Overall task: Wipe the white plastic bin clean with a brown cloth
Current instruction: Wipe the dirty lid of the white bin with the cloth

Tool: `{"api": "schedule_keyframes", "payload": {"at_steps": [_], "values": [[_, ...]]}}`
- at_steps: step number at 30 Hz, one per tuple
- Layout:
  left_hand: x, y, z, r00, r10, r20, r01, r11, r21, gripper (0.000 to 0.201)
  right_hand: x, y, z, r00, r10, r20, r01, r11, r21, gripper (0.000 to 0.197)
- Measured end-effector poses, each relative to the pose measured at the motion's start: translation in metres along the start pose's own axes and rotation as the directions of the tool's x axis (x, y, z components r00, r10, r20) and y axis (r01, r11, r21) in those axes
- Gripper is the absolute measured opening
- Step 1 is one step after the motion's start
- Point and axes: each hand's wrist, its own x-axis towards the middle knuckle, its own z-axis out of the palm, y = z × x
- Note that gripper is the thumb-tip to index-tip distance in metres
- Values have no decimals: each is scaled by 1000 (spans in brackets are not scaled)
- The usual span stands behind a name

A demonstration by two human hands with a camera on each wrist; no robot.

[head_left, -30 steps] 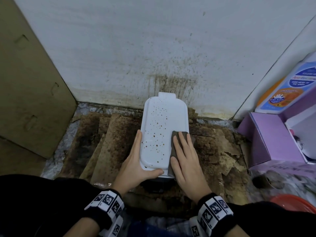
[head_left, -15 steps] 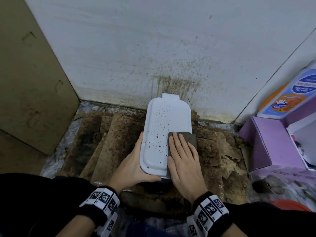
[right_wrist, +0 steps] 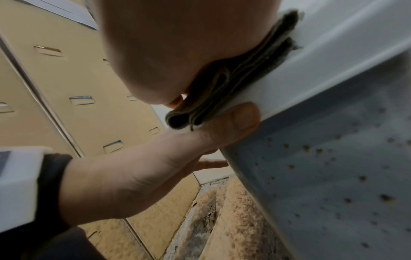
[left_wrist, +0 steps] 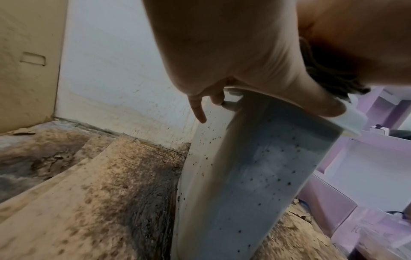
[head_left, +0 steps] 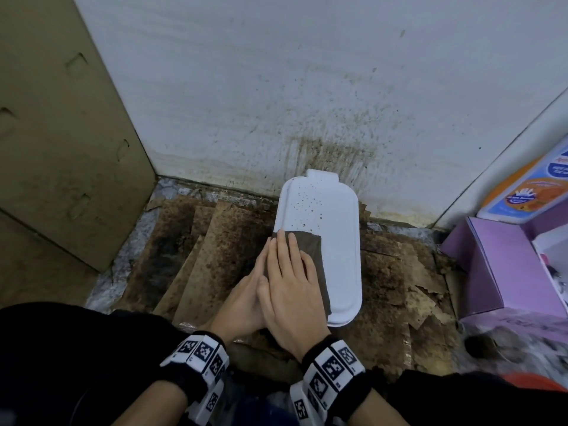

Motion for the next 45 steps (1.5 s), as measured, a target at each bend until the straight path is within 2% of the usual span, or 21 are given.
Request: {"api": "schedule_keyframes", "payload": {"at_steps": [4, 6, 9, 11, 14, 16, 18, 19, 21, 23, 26, 29, 33, 35, 40, 45], "values": [[1, 4, -2, 1000, 0, 16, 0, 1000, -1, 105, 1, -1, -1, 1000, 10, 17, -11, 1000, 20, 63], [0, 0, -3, 999, -13, 42, 13, 1000, 14, 119, -1, 2, -6, 1000, -22, 18, 21, 997, 74, 62], [-6, -5, -9, 979, -109, 175, 102, 994, 45, 162, -2, 14, -18, 999, -43, 8, 37, 928, 372, 59], [-12, -6, -14, 952, -185, 242, 200, 979, -39, 170, -7, 28, -25, 995, 75, -65, -28, 844, 535, 56], [-13, -3, -21, 954, -215, 208, 248, 957, -148, 163, -16, 57, -22, 933, 288, -217, -123, 819, 561, 51], [-11, 5, -22, 973, -174, 149, 202, 960, -195, 149, -21, 75, -13, 904, 367, -220, -186, 799, 572, 50], [-8, 16, -17, 985, -172, -7, 166, 961, -221, 126, -24, 86, -3, 907, 373, -197, -205, 797, 569, 52], [-6, 23, -11, 978, -164, -132, 136, 971, -198, 111, -26, 88, 1, 914, 357, -191, -199, 807, 556, 52], [-2, 37, 3, 923, -60, -380, 66, 998, 3, 84, -27, 87, 8, 923, 325, -208, -169, 825, 539, 52], [5, 46, 19, 883, 75, -463, 32, 975, 219, 73, -26, 88, 11, 921, 323, -220, -154, 817, 555, 52], [9, 54, 41, 894, 129, -428, 32, 936, 349, 66, -27, 91, 14, 926, 306, -220, -136, 815, 563, 52], [8, 54, 53, 922, 162, -350, 55, 843, 535, 66, -27, 91, 15, 924, 311, -220, -136, 808, 573, 52], [7, 52, 54, 942, 155, -298, 63, 791, 609, 69, -26, 90, 17, 914, 330, -234, -146, 808, 571, 51], [7, 51, 53, 947, 153, -282, 49, 799, 599, 70, -26, 90, 18, 913, 334, -233, -149, 806, 573, 51], [4, 47, 49, 947, 121, -299, 21, 902, 432, 78, -27, 90, 18, 917, 317, -243, -134, 818, 559, 51], [5, 46, 45, 945, 105, -310, 12, 936, 353, 83, -27, 90, 19, 915, 300, -270, -123, 845, 521, 52]]}}
